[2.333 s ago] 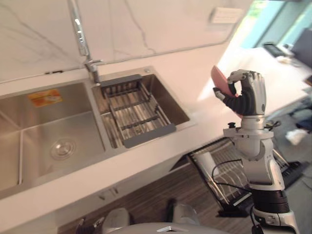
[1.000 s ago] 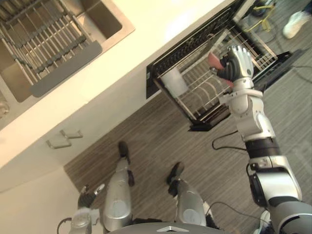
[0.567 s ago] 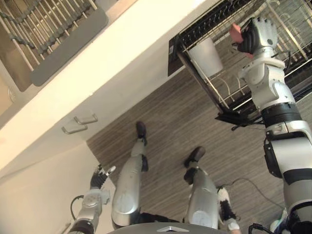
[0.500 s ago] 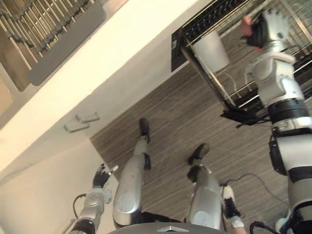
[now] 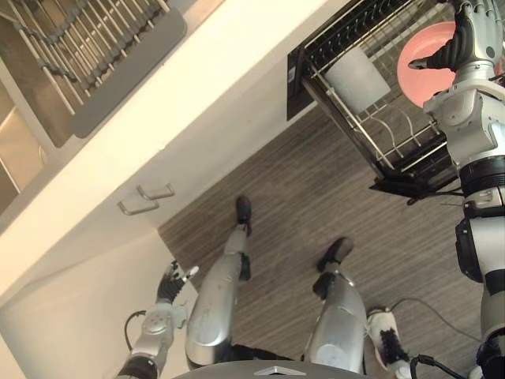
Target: Walk over to the sink, pick up the cup, carry it to the dishwasher, place the cup inside the dishwasher, then close the dishwasher door
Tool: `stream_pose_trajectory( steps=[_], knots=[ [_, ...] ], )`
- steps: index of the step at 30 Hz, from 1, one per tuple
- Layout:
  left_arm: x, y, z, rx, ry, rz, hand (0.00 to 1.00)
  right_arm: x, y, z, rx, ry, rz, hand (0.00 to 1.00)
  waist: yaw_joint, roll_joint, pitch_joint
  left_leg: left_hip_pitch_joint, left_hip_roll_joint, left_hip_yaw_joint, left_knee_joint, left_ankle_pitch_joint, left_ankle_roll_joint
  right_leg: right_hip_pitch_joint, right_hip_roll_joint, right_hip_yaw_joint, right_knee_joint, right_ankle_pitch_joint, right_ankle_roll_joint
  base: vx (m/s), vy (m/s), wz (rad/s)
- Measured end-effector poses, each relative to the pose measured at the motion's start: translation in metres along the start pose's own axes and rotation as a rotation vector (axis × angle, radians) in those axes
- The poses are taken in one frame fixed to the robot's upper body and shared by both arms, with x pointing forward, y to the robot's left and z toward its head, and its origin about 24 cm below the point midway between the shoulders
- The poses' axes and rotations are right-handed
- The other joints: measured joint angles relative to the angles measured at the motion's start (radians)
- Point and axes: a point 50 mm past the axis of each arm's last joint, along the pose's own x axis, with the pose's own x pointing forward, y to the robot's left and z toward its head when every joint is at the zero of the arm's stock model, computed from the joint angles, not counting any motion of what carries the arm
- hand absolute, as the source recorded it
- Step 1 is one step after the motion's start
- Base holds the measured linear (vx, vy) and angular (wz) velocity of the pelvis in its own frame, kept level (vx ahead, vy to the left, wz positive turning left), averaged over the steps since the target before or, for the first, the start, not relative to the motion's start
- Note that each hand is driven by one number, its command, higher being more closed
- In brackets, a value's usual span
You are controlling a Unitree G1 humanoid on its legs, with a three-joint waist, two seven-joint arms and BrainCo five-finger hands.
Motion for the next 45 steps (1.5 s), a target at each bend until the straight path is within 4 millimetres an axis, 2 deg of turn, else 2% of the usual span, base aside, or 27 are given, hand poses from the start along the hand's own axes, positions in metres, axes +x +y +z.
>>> stream_pose_trajectory(
  steps=[2,3,5,7,8,9,11,12,14,15,17,18,20,25,29,32,35,40,42,44,45],
  knots=[
    [-0.002,0.0,-0.001,-0.003,-0.004,0.0,0.0,-0.003,-0.015,-0.017,0.24,0.118,-0.087,0.0,-0.005,0.0,0.0,0.036,-0.001,-0.002,-0.001,-0.007,-0.005,0.044,0.001,-0.005,-0.013,-0.002,-0.004,0.0,-0.021,0.05],
    [-0.003,0.001,-0.002,-0.005,-0.005,0.001,0.0,-0.004,-0.019,-0.022,0.301,0.145,-0.117,0.0,-0.007,0.0,0.0,0.043,-0.001,-0.002,-0.001,-0.008,-0.005,0.054,0.001,-0.006,-0.017,-0.002,-0.003,0.0,0.0,0.0],
    [-0.006,0.004,-0.006,-0.013,0.006,0.013,0.0,-0.012,-0.036,-0.044,0.534,0.252,-0.236,0.0,-0.03,-0.001,0.0,0.074,-0.003,-0.001,-0.003,-0.011,-0.006,0.098,0.004,-0.01,-0.04,0.003,0.001,0.0,0.0,0.0],
    [-0.008,0.007,-0.011,-0.015,0.018,0.023,0.0,-0.02,-0.043,-0.061,0.651,0.322,-0.31,0.0,-0.048,-0.001,0.0,0.092,-0.003,0.0,-0.007,-0.013,-0.006,0.123,0.007,-0.01,-0.051,0.007,0.004,0.0,0.0,0.0],
    [-0.009,0.008,-0.013,-0.015,0.024,0.027,0.0,-0.027,-0.047,-0.073,0.716,0.374,-0.356,0.0,-0.057,-0.001,0.001,0.106,-0.002,0.002,-0.007,-0.014,-0.007,0.141,0.009,-0.011,-0.059,0.01,0.005,0.0,0.0,0.0],
    [-0.011,0.01,-0.016,-0.004,0.031,0.031,0.0,-0.043,-0.049,-0.095,0.81,0.461,-0.421,0.0,-0.068,-0.002,0.001,0.131,0.001,0.004,-0.007,-0.017,-0.01,0.168,0.014,-0.011,-0.066,0.014,0.011,0.0,-0.022,-0.04],
    [-0.014,0.015,-0.021,-0.012,0.036,0.048,0.0,-0.063,-0.045,-0.119,0.895,0.574,-0.475,0.0,-0.083,-0.004,0.001,0.155,0.009,0.01,-0.008,-0.019,-0.012,0.19,0.021,-0.009,-0.07,0.015,0.011,-0.01,-0.032,-0.1],
    [-0.014,0.016,-0.023,-0.009,0.041,0.052,0.0,-0.069,-0.042,-0.126,0.92,0.611,-0.489,1.0,-0.089,-0.004,0.001,0.161,0.012,0.013,-0.008,-0.02,-0.015,0.195,0.024,-0.008,-0.07,0.014,0.011,-0.03,-0.039,-0.16],
    [-0.019,0.019,-0.033,0.007,0.074,0.061,0.0,-0.099,-0.025,-0.15,1.014,0.77,-0.502,1.0,-0.106,-0.01,-0.003,0.172,0.024,0.029,-0.008,-0.025,-0.02,0.197,0.034,-0.003,-0.071,0.012,0.006,-0.04,-0.044,-0.19],
    [-0.019,0.019,-0.035,0.008,0.083,0.062,0.0,-0.108,-0.021,-0.156,1.037,0.811,-0.505,1.0,-0.11,-0.012,-0.003,0.172,0.027,0.03,-0.008,-0.025,-0.02,0.197,0.036,-0.003,-0.071,0.011,0.005,-0.04,-0.046,-0.15],
    [-0.022,0.021,-0.043,0.014,0.118,0.069,0.0,-0.142,0.001,-0.174,1.119,0.973,-0.498,1.0,-0.121,-0.019,-0.004,0.173,0.036,0.039,-0.008,-0.034,-0.026,0.194,0.042,0.0,-0.075,0.014,0.0,-0.04,-0.044,-0.12],
    [-0.022,0.021,-0.045,0.016,0.126,0.072,0.0,-0.15,0.007,-0.176,1.145,1.009,-0.486,1.0,-0.121,-0.022,-0.005,0.173,0.038,0.042,-0.008,-0.034,-0.026,0.193,0.044,0.001,-0.078,0.015,-0.002,-0.03,-0.037,-0.13],
    [-0.024,0.022,-0.051,0.024,0.151,0.082,0.0,-0.175,0.033,-0.178,1.238,1.116,-0.414,1.0,-0.123,-0.031,-0.007,0.164,0.04,0.051,-0.008,-0.035,-0.026,0.187,0.048,0.003,-0.091,0.022,-0.007,-0.02,-0.03,-0.05],
    [-0.025,0.022,-0.054,0.033,0.168,0.088,0.0,-0.186,0.068,-0.163,1.43,1.165,-0.274,1.0,-0.103,-0.033,-0.009,0.132,0.033,0.057,-0.008,-0.034,-0.023,0.159,0.037,0.006,-0.098,0.036,0.002,0.01,-0.006,0.03],
    [-0.026,0.02,-0.056,0.042,0.173,0.081,0.0,-0.178,0.085,-0.145,1.555,1.129,-0.188,1.0,-0.09,-0.032,-0.009,0.108,0.016,0.047,-0.008,-0.023,-0.009,0.134,0.016,0.002,-0.072,0.031,0.008,0.03,0.0,0.14],
    [-0.026,0.018,-0.056,0.047,0.176,0.073,0.0,-0.162,0.102,-0.122,1.642,1.093,-0.102,1.0,-0.084,-0.031,-0.01,0.104,-0.003,0.025,-0.008,-0.023,-0.009,0.132,-0.006,-0.006,-0.042,0.013,0.016,0.02,0.006,0.2],
    [-0.026,0.018,-0.056,0.042,0.176,0.073,0.0,-0.159,0.103,-0.119,1.641,1.08,-0.08,1.0,-0.076,-0.03,-0.011,0.088,-0.016,0.002,-0.008,-0.025,-0.011,0.107,-0.026,-0.012,0.003,-0.008,0.019,-0.01,0.005,0.18],
    [-0.026,0.016,-0.056,0.036,0.177,0.067,0.0,-0.15,0.112,-0.105,1.576,1.062,0.009,1.0,-0.07,-0.022,-0.012,0.074,-0.034,-0.051,-0.008,-0.011,-0.01,0.104,-0.061,-0.061,0.079,-0.05,0.019,-0.02,-0.014,0.3],
    [-0.026,0.014,-0.055,0.036,0.172,0.058,0.0,-0.14,0.11,-0.1,1.505,1.045,0.031,1.0,-0.065,-0.013,-0.013,0.068,-0.042,-0.076,-0.007,-0.005,-0.014,0.104,-0.075,-0.084,0.113,-0.069,0.02,-0.05,-0.041,0.41],
    [-0.025,0.01,-0.053,0.034,0.169,0.045,0.0,-0.12,0.104,-0.092,1.331,0.991,0.118,1.0,-0.06,0.008,-0.013,0.058,-0.05,-0.11,-0.007,-0.002,-0.017,0.108,-0.093,-0.118,0.158,-0.095,0.02,-0.06,-0.054,0.48],
    [-0.025,0.008,-0.053,0.03,0.168,0.042,0.0,-0.113,0.101,-0.089,1.301,0.97,0.134,1.0,-0.054,0.015,-0.013,0.056,-0.051,-0.113,-0.007,-0.002,-0.016,0.109,-0.098,-0.125,0.169,-0.102,0.019,-0.06,-0.059,0.45]
  ],
)
